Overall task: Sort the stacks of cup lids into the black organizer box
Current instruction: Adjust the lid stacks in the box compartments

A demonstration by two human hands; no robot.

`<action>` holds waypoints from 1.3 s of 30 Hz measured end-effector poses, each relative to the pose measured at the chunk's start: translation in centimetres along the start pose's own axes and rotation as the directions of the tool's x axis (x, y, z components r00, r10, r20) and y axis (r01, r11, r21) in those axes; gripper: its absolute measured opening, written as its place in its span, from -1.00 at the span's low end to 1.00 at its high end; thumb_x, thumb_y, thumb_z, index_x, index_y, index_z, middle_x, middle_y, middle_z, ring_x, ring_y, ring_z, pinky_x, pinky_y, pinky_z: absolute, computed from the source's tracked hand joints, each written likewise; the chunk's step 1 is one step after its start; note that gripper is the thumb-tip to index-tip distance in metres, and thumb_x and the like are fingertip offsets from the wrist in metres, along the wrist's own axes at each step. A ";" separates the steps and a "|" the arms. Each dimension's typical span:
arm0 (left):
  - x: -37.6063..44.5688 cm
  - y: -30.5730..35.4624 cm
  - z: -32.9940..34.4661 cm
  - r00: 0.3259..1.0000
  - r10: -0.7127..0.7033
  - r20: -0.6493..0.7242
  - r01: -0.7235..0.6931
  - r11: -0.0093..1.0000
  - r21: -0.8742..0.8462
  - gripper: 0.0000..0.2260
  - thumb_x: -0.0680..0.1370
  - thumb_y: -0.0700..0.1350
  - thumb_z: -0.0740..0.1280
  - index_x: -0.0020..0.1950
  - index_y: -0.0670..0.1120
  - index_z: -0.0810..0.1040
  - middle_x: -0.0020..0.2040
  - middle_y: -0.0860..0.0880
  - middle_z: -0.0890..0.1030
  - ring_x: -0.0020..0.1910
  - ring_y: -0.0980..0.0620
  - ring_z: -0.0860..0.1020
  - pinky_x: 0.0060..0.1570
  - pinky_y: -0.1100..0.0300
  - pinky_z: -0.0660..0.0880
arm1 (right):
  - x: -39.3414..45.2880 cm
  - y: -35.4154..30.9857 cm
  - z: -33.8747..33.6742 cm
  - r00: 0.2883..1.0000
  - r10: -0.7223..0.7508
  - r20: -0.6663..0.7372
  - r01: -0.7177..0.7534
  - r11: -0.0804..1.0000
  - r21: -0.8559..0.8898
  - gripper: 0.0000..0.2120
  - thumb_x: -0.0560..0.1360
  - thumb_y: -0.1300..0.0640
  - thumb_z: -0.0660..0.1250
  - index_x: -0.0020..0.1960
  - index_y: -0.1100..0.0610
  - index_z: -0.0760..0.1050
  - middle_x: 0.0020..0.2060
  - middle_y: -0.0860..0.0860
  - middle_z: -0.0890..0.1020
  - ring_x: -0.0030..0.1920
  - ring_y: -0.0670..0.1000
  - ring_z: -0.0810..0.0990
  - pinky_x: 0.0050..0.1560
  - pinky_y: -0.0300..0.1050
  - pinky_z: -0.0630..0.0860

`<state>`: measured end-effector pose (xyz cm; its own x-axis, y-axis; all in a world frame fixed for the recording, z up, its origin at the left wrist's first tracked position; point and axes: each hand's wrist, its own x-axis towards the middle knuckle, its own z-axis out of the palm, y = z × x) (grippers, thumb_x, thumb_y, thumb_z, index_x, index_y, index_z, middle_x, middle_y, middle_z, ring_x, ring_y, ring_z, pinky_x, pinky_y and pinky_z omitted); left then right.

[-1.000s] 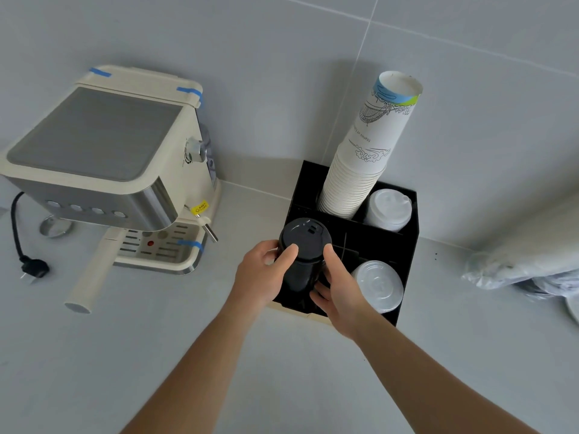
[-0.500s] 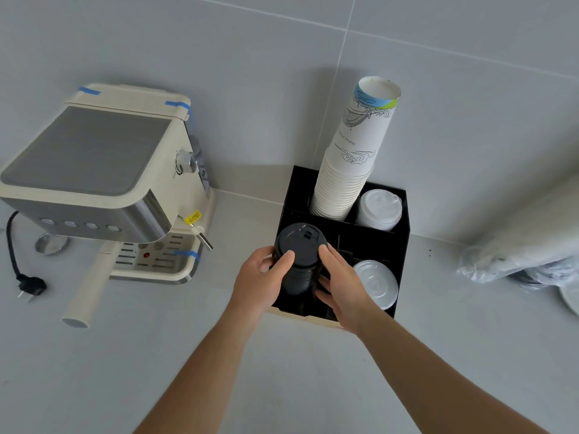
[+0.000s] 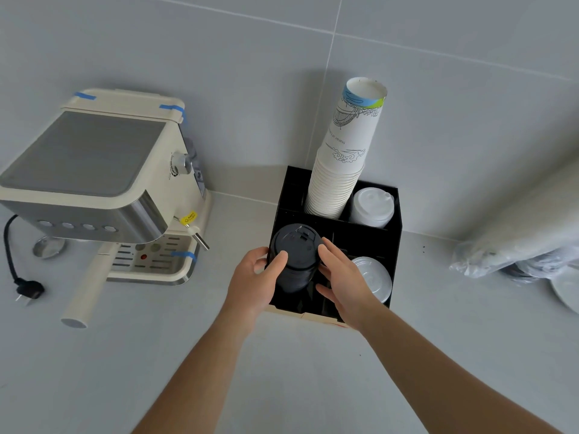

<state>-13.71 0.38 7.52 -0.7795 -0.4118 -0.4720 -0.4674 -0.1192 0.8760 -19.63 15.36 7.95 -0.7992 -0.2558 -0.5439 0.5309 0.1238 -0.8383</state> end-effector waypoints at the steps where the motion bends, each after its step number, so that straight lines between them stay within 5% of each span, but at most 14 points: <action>1: -0.1 0.0 -0.1 1.000 -0.001 0.002 0.001 1.000 0.005 -0.45 0.46 0.19 0.37 0.40 0.04 0.41 0.30 0.00 0.53 0.26 -0.03 0.51 0.26 -0.11 0.48 | -0.1 0.0 0.0 1.000 -0.002 -0.002 0.002 1.000 -0.001 -0.50 0.60 -0.11 0.25 0.52 -0.15 0.28 0.42 -0.14 0.45 0.32 -0.08 0.42 0.31 -0.03 0.39; 7: -1.1 -0.3 -0.6 0.999 0.004 -0.044 -0.004 1.000 0.009 -0.54 0.46 0.19 0.36 0.30 0.05 0.46 0.21 0.03 0.57 0.19 0.00 0.55 0.23 -0.08 0.51 | -1.1 -0.4 -0.3 1.000 -0.028 0.001 0.029 0.999 -0.021 -0.50 0.62 -0.09 0.23 0.54 -0.13 0.27 0.43 -0.13 0.43 0.41 -0.05 0.38 0.37 -0.03 0.39; 11: -3.3 -1.5 -1.2 0.998 0.000 -0.064 -0.002 0.999 -0.035 -0.81 0.54 0.07 0.35 0.03 -0.02 0.55 -0.02 -0.01 0.65 -0.03 0.03 0.65 0.04 0.05 0.60 | -2.9 -0.2 -2.4 0.989 -0.136 -0.049 0.126 0.976 -0.180 -0.52 0.61 -0.13 0.21 0.52 -0.19 0.28 0.41 -0.23 0.39 0.48 -0.09 0.32 0.52 0.08 0.27; 14: -4.9 -2.9 -0.7 1.000 -0.004 -0.013 0.004 1.000 0.005 -0.82 0.56 0.02 0.33 -0.03 -0.08 0.60 -0.13 -0.06 0.69 -0.12 0.03 0.68 -0.10 0.17 0.59 | -4.6 0.4 -5.4 0.972 -0.195 -0.130 0.161 0.958 -0.236 -0.58 0.59 -0.14 0.23 0.45 -0.24 0.37 0.32 -0.28 0.47 0.41 -0.10 0.43 0.50 0.07 0.31; 21: -5.4 -4.1 3.7 0.988 -0.028 0.153 0.019 0.998 0.061 -0.90 0.53 -0.07 0.37 0.00 -0.04 0.64 -0.12 -0.01 0.71 -0.08 0.09 0.67 -0.05 0.19 0.60 | -5.3 2.8 -10.8 0.919 -0.140 -0.368 0.059 0.973 -0.223 -0.73 0.55 -0.01 0.33 0.25 -0.13 0.52 0.09 -0.19 0.62 0.12 -0.06 0.62 0.32 0.09 0.50; 26: -4.1 -3.6 7.3 0.965 0.075 0.251 -0.121 0.977 0.174 -0.68 0.54 -0.05 0.37 0.29 -0.02 0.52 0.23 0.06 0.58 0.17 0.14 0.55 0.17 0.25 0.47 | -4.3 3.9 -11.7 0.906 -0.119 -0.407 -0.032 0.937 -0.347 -0.60 0.53 0.04 0.38 0.37 -0.03 0.49 0.02 -0.08 0.65 0.00 0.00 0.66 -0.17 -0.18 0.48; 32: -2.2 -2.4 11.4 0.871 0.292 0.395 -0.478 0.687 0.547 -0.43 0.58 -0.01 0.29 0.55 -0.10 0.20 0.58 -0.01 0.18 0.52 0.02 0.21 0.40 0.18 0.20 | -2.3 4.1 -11.8 0.903 -0.179 -0.389 -0.057 0.850 -0.524 -0.51 0.49 -0.01 0.42 0.41 -0.10 0.46 -0.02 -0.01 0.61 -0.07 0.00 0.63 -0.31 -0.27 0.46; 35: -1.2 -2.6 12.4 0.854 0.261 0.450 -0.512 0.572 0.641 -0.38 0.58 0.00 0.29 0.56 -0.14 0.13 0.59 0.00 0.11 0.46 -0.06 0.31 0.29 0.09 0.36 | -1.8 3.8 -11.8 0.917 -0.176 -0.357 -0.078 0.799 -0.596 -0.47 0.47 -0.01 0.44 0.43 -0.09 0.45 -0.06 -0.02 0.62 -0.12 0.00 0.61 -0.34 -0.32 0.44; 39: -0.2 -3.2 12.9 0.862 0.256 0.437 -0.505 0.500 0.703 -0.41 0.56 0.00 0.31 0.50 -0.17 0.19 0.50 -0.03 0.27 0.28 -0.12 0.48 0.10 0.04 0.50 | -1.3 3.9 -11.5 0.928 -0.182 -0.326 -0.073 0.768 -0.637 -0.45 0.47 0.04 0.44 0.44 -0.05 0.44 -0.21 -0.08 0.63 -0.31 -0.10 0.57 -0.50 -0.45 0.38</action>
<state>-17.44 12.44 3.52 -0.9740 0.0095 -0.2264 -0.1333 0.7838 0.6065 -19.75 27.17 5.01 -0.9297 0.0524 -0.3645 0.2868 0.7240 -0.6273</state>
